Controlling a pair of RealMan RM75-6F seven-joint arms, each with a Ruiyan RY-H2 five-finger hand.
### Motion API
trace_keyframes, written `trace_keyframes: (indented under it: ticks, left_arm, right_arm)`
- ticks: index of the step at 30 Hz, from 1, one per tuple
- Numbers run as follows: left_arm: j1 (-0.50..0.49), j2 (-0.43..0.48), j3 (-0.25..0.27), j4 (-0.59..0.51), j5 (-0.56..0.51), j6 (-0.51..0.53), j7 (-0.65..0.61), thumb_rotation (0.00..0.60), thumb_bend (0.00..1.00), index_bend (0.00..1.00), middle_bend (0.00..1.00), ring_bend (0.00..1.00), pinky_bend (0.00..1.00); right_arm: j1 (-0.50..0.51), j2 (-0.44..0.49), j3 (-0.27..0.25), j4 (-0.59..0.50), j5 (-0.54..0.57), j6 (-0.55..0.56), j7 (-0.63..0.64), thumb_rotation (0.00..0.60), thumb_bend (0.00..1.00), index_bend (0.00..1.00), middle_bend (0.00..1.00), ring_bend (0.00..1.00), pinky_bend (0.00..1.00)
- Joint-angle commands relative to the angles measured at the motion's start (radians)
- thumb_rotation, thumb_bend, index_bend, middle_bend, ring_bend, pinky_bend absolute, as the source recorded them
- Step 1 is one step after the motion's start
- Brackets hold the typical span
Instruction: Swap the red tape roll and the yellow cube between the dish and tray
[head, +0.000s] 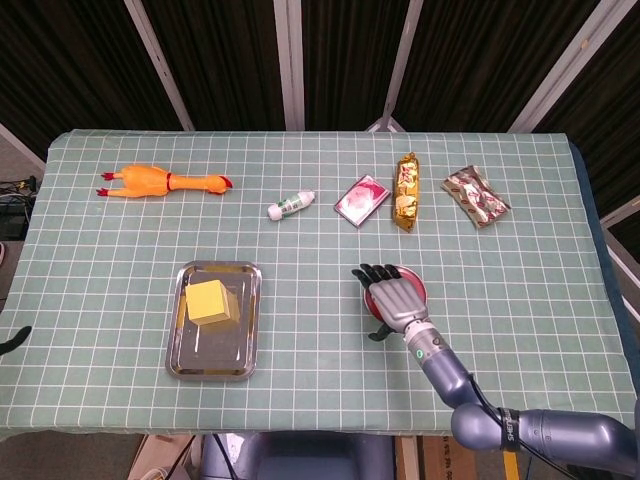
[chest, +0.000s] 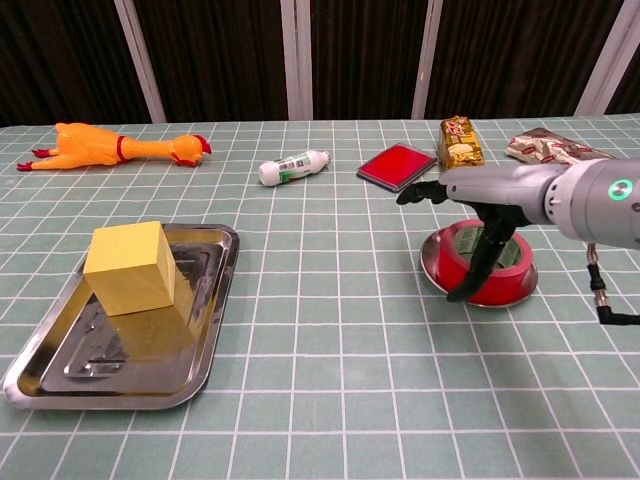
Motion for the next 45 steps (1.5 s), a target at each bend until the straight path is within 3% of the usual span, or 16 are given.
trace_keyframes:
  ticks: [1,23,29,33,38,45]
  left_arm:
    - [0.000,-0.001,-0.002,0.000,-0.003,0.000,0.003,0.600,0.10,0.09,0.00,0.00,0.03]
    - [0.000,-0.012,-0.004,-0.008,-0.009,0.001,0.036,0.600,0.10,0.09,0.00,0.00,0.03]
    - [0.000,-0.012,-0.006,-0.011,-0.014,-0.003,0.037,0.600,0.10,0.10,0.00,0.00,0.04]
    - [-0.001,-0.012,-0.007,-0.012,-0.017,-0.004,0.041,0.600,0.10,0.10,0.00,0.00,0.04]
    - [-0.001,-0.014,-0.007,-0.014,-0.017,-0.005,0.046,0.600,0.10,0.10,0.00,0.00,0.04]
    - [-0.001,-0.015,-0.006,-0.017,-0.018,-0.007,0.049,0.600,0.10,0.10,0.00,0.00,0.04]
  right_arm:
    - [0.010,-0.007,-0.011,0.017,0.007,-0.005,0.012,0.600,0.04,0.00,0.00,0.00,0.00]
    - [0.071,0.032,-0.073,0.101,0.051,-0.036,0.083,0.600,0.03,0.05,0.01,0.02,0.01]
    - [0.070,0.011,-0.084,0.136,0.021,-0.016,0.106,0.600,0.04,0.12,0.06,0.11,0.09]
    - [0.068,-0.005,-0.089,0.158,0.009,-0.001,0.116,0.600,0.12,0.18,0.12,0.19,0.16]
    - [0.071,-0.001,-0.101,0.162,0.014,-0.017,0.121,0.600,0.13,0.20,0.14,0.22,0.19]
    - [0.075,0.001,-0.110,0.172,0.010,-0.028,0.134,0.600,0.18,0.23,0.16,0.29,0.35]
